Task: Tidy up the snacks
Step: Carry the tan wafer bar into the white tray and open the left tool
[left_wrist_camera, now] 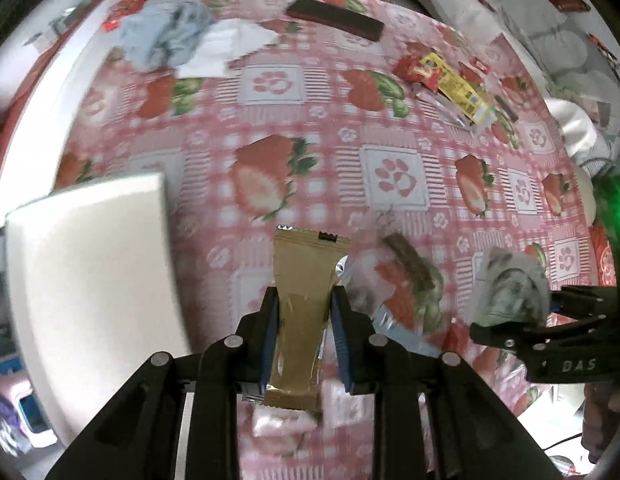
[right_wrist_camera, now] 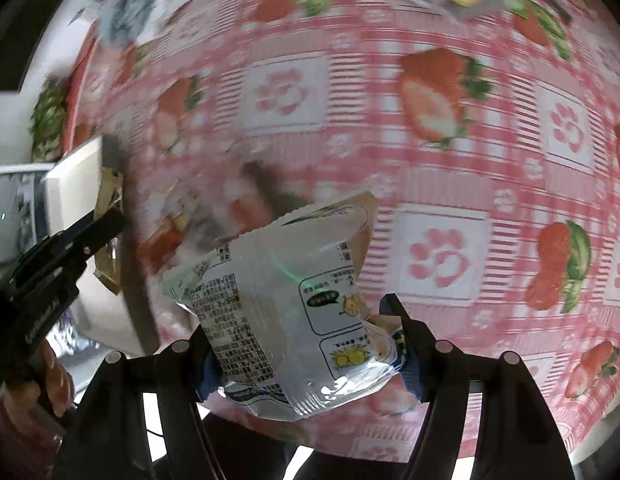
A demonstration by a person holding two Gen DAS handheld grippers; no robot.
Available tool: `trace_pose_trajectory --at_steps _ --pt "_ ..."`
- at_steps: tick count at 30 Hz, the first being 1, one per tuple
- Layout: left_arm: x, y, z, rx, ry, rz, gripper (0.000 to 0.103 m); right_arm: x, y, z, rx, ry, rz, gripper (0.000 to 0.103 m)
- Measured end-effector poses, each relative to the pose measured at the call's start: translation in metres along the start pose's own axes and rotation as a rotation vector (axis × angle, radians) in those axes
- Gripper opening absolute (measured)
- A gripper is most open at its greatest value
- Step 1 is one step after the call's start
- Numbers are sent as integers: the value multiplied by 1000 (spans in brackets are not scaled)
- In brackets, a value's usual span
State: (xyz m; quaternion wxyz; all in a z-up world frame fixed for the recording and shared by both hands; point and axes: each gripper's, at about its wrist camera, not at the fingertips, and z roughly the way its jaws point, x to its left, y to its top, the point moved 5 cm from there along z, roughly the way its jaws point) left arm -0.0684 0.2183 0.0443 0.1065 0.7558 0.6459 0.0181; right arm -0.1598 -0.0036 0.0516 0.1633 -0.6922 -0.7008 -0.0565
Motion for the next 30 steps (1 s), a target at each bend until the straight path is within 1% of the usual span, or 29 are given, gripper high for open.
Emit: trace_pose_trajectory --at_steps 3,4,6,8,13,16,19,20,21,22,23,24,25,28,30 --pt "24 -17 -14 -13 33 -53 28 43 3 13 25 22 -84 70" --pt "34 -25 -19 -14 41 -79 28 62 4 17 36 33 -120 70" --pt "54 -37 -23 -10 57 -135 28 87 7 23 49 52 -161 70" --pt "79 -51 -28 -11 86 -197 28 119 11 30 65 76 -209 70" --pt "135 -83 -28 8 152 -326 28 180 25 48 81 117 -280 70" --pt "158 -97 -24 28 179 -370 28 218 35 61 77 136 -326 70" --pt "171 -103 -18 43 191 -390 29 247 41 73 80 153 -358 70" --pt "172 -104 -15 47 197 -390 29 254 43 78 79 152 -367 71" --pt "173 -104 -12 54 206 -384 34 260 43 84 81 145 -381 79" --pt "174 -105 -7 68 219 -371 44 267 49 96 84 118 -387 86" --pt "173 -106 -4 70 226 -365 51 266 50 107 100 84 -382 97" --pt "172 -106 -1 72 227 -357 66 263 50 111 110 71 -372 101" --pt "171 -107 3 81 234 -338 69 259 49 116 127 64 -352 101" --pt "165 -114 18 126 223 -309 69 238 45 123 173 69 -281 102" --pt "159 -120 28 154 224 -286 70 223 42 124 194 42 -243 102"
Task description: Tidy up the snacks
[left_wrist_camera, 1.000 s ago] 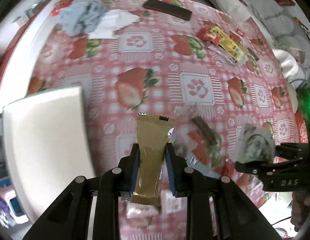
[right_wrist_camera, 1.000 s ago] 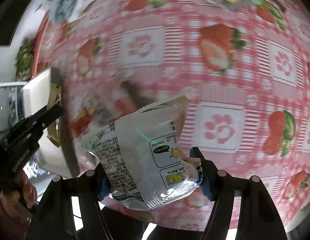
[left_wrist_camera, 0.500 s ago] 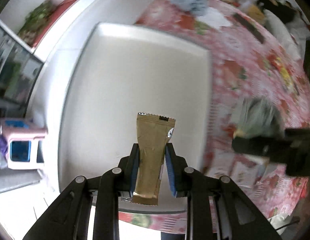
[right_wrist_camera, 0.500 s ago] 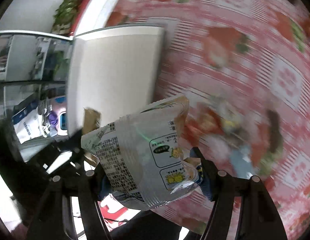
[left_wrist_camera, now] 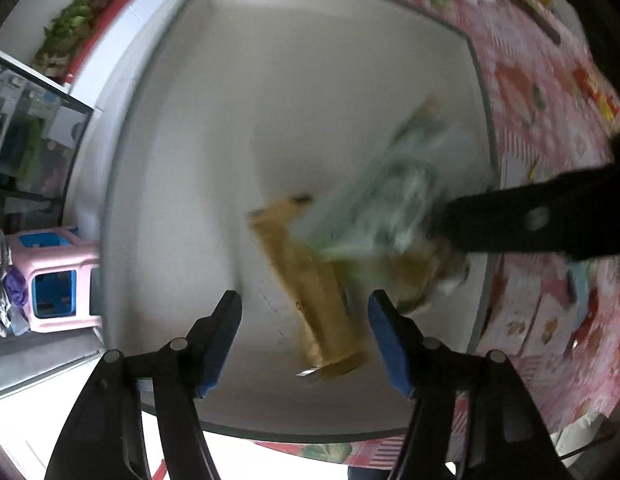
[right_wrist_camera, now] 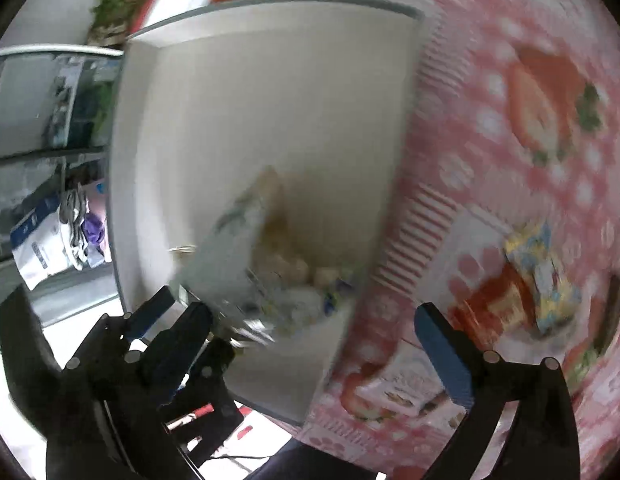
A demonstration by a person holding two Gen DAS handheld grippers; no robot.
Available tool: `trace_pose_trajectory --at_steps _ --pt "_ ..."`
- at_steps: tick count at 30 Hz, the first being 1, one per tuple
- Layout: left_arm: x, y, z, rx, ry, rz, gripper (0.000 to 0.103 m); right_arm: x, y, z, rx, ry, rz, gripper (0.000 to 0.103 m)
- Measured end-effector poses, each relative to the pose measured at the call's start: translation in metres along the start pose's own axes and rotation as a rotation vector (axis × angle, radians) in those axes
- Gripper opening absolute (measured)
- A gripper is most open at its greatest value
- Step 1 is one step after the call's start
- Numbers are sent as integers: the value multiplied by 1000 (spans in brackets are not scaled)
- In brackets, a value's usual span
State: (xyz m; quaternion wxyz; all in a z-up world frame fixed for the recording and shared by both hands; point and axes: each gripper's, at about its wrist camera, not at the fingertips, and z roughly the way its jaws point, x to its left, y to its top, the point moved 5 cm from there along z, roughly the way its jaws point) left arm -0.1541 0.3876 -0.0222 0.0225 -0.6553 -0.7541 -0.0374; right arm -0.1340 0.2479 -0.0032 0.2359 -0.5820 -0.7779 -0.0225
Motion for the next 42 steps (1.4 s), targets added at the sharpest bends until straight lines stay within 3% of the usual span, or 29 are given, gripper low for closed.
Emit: trace_pose_trajectory --at_steps 3,7,13,17,21,25,34,38,42 --pt "-12 -6 4 5 48 78 73 -20 -12 3 30 -70 27 102" --pt "-26 -9 -4 -9 21 130 73 -31 -22 -3 11 -40 73 102" --pt "-36 -12 -37 -78 28 142 73 -31 -11 -60 -183 -11 27 102" --pt "-44 -12 -62 -121 8 126 73 -66 -13 -79 -233 -78 102 102" --pt "-53 -13 -79 -152 -17 141 73 -128 -28 -74 -185 -205 227 102" --pt "-64 -9 -81 -162 -35 175 73 -154 -37 -67 -158 -224 287 102" --pt "-101 -12 -81 -147 -75 276 73 -120 -20 -37 -146 -243 257 102" --pt "-118 -17 -76 -119 -88 325 74 -108 -15 -16 -110 -338 177 102" --pt "-136 -17 -63 -82 -107 338 74 -111 -20 2 -88 -386 179 102"
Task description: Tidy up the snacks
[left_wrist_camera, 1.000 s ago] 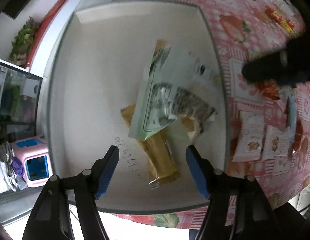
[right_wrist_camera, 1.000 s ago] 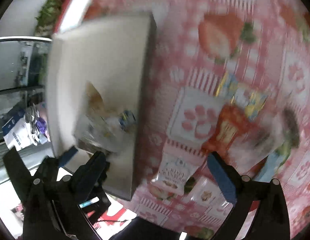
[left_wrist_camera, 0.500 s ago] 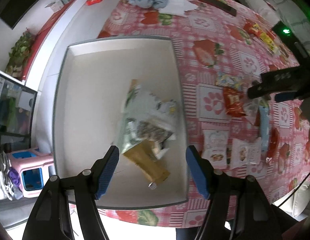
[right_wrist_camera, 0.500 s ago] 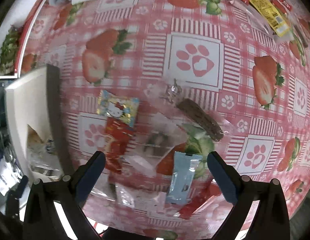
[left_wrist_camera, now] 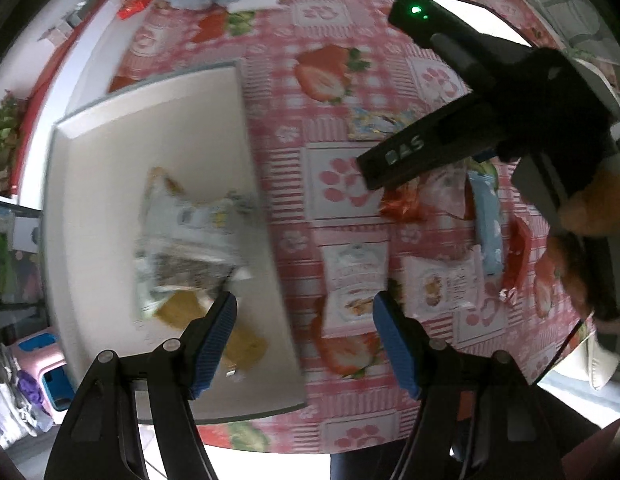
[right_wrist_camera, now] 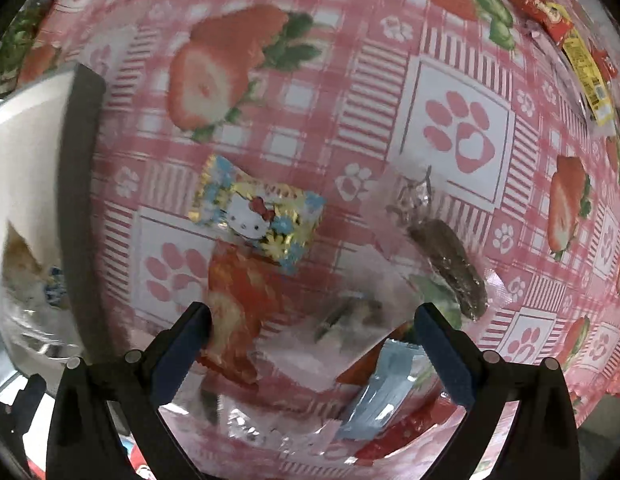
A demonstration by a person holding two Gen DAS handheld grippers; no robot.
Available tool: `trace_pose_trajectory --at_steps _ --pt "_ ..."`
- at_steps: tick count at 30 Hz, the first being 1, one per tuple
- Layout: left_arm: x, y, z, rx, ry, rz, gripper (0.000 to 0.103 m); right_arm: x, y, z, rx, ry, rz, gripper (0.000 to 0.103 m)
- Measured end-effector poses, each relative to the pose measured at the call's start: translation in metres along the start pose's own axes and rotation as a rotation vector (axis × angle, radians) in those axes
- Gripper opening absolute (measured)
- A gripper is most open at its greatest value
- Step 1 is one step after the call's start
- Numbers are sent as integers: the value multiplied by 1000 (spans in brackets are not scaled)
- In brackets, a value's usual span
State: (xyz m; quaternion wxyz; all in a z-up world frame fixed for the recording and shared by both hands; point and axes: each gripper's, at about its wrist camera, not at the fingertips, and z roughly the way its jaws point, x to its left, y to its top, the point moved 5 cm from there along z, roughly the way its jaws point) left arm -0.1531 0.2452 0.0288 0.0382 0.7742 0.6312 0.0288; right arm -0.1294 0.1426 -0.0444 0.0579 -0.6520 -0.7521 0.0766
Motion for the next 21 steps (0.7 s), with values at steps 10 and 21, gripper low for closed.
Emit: trace_pose_trajectory --at_steps 10,21 --pt "-27 11 49 104 -6 -11 74 -38 -31 16 7 1 31 102" --pt "-39 22 78 143 -6 -59 81 -97 -74 25 20 25 98 102"
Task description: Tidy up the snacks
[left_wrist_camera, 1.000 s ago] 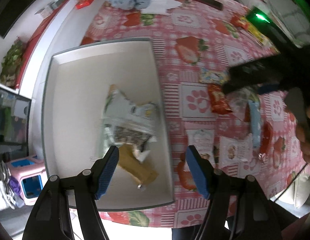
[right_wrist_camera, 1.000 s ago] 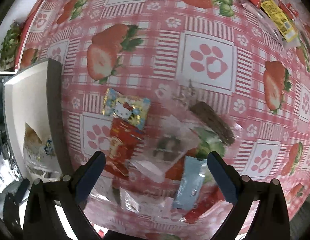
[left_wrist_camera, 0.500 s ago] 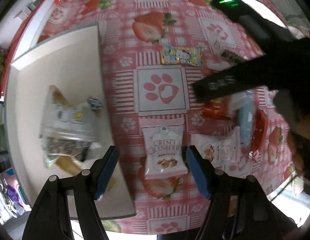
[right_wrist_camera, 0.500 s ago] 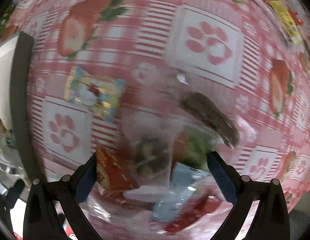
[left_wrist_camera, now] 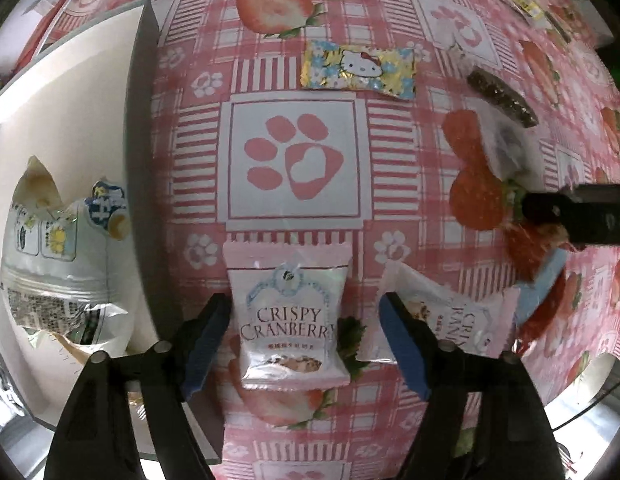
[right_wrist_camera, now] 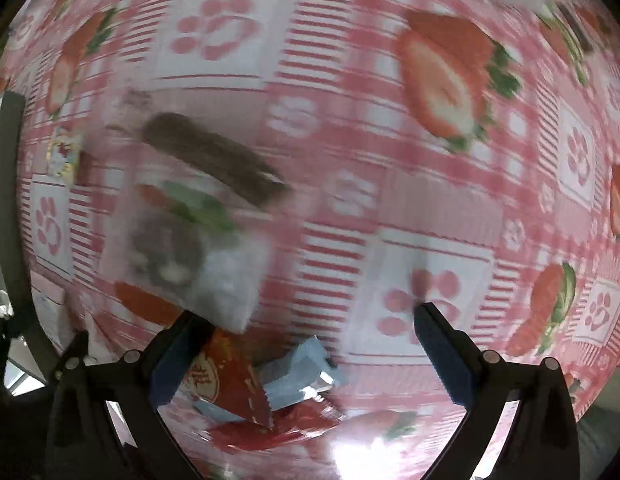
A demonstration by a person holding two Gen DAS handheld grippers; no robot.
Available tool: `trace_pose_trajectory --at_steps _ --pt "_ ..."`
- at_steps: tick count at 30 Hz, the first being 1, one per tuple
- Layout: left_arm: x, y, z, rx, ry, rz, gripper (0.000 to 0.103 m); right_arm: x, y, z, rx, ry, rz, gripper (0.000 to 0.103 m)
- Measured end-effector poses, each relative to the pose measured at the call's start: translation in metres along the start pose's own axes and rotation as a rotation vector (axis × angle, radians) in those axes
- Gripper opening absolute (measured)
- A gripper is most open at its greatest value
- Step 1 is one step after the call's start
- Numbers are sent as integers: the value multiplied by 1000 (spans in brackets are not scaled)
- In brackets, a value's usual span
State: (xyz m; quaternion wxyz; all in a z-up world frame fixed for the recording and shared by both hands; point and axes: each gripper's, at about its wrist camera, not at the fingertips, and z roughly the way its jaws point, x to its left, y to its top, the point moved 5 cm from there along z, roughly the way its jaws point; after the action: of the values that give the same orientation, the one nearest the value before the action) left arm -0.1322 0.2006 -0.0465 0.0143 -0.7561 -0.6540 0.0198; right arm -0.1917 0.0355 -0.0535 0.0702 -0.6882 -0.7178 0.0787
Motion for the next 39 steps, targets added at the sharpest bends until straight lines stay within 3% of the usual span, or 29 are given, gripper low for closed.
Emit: trace_pose_trajectory --at_steps 5,10,16,19,22,24,29,34,39 --pt "-26 16 2 -35 -2 20 81 -25 -18 3 5 8 33 102" --pt "-64 34 0 -42 -22 104 81 -48 -35 7 -5 29 67 103" --pt "-59 44 -30 -93 -30 115 81 -67 -50 9 5 35 42 103" --pt "-45 42 -34 -78 -33 88 81 -93 -17 -3 22 35 -11 103" --pt "-31 37 -32 -68 -12 77 81 -91 -18 -23 -71 65 -86 103" --pt "-24 33 -27 -58 -3 80 81 -78 -28 -38 -119 84 -224 103" --pt "-22 21 -5 -18 13 129 81 -51 -56 -36 -140 -56 -545 103" --pt "-29 21 9 -22 33 202 81 -46 -54 -16 -118 -121 -603 103" --pt "-34 23 10 -9 33 267 81 -35 -39 -12 -130 -85 -591 103"
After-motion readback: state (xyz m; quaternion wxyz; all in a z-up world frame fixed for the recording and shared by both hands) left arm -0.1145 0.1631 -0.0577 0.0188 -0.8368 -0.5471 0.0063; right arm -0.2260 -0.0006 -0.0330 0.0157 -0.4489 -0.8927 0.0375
